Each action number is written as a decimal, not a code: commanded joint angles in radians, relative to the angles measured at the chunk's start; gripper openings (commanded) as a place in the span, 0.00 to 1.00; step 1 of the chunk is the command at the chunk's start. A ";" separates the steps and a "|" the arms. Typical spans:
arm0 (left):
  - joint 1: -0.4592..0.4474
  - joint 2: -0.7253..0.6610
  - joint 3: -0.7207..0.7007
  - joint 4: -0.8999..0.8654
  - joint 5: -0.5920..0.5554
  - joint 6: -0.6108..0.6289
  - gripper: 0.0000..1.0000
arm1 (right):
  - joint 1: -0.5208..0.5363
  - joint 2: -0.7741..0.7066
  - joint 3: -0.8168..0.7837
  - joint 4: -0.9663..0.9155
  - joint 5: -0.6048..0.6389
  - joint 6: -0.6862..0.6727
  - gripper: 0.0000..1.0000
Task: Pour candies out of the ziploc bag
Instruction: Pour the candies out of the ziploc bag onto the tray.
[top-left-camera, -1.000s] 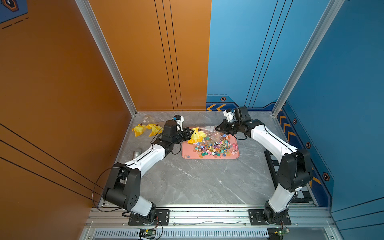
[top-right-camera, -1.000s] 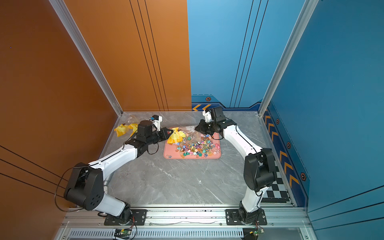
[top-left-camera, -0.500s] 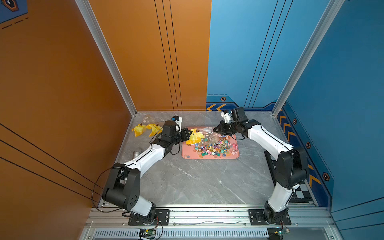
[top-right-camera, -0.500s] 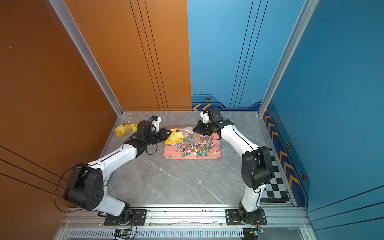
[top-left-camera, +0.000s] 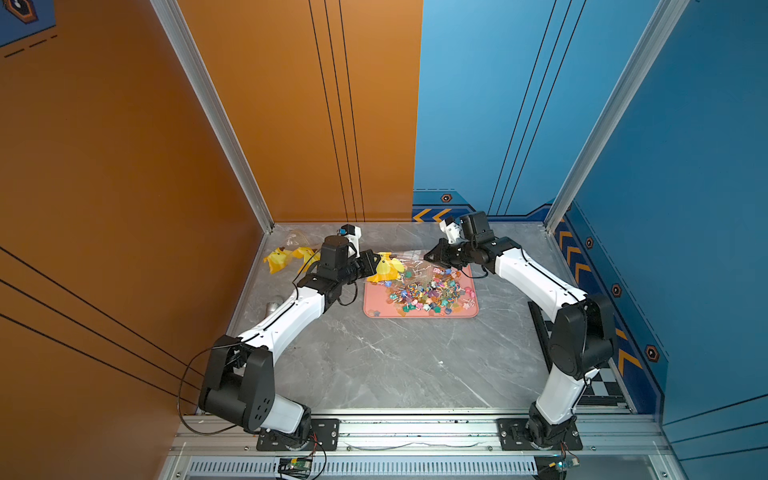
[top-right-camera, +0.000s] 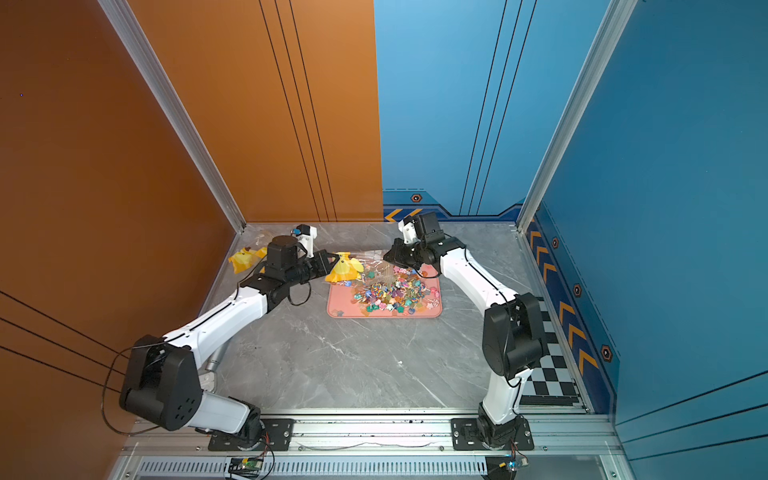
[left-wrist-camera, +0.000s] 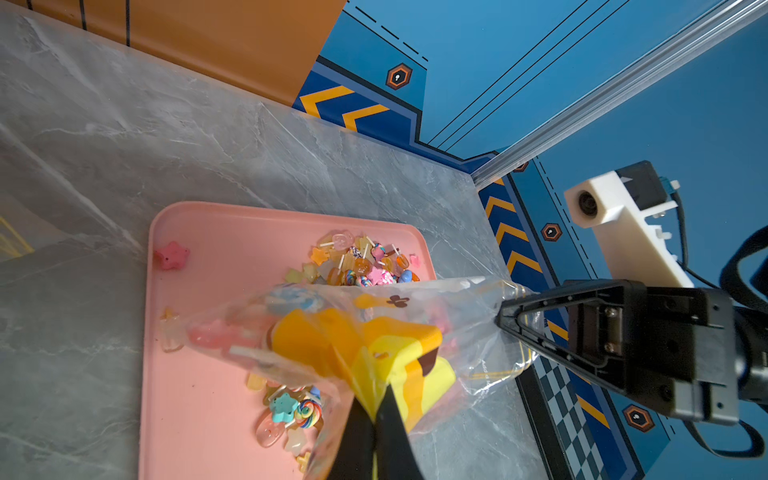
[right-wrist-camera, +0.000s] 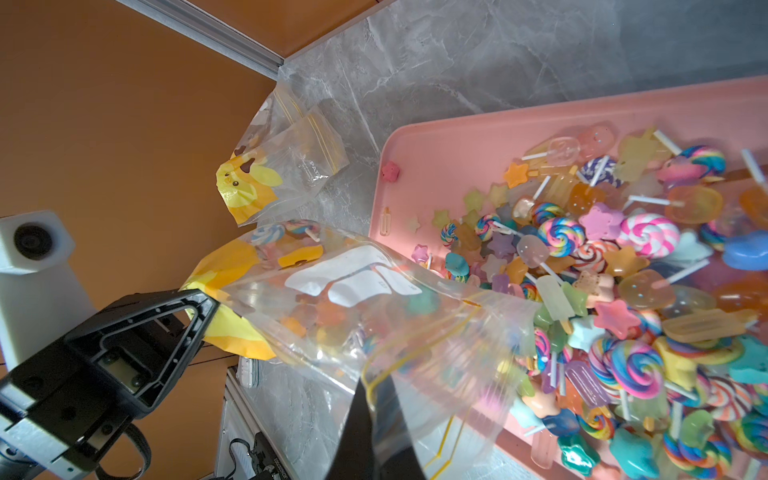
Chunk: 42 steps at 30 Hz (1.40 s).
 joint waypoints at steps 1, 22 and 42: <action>0.033 -0.050 0.040 0.019 -0.053 0.029 0.00 | -0.001 0.010 0.028 -0.007 0.019 0.006 0.00; 0.069 -0.127 0.006 -0.009 -0.092 0.044 0.00 | 0.033 0.059 0.057 -0.008 0.024 0.009 0.01; 0.107 -0.189 -0.034 -0.044 -0.098 0.054 0.00 | 0.061 0.103 0.081 -0.010 0.019 0.009 0.01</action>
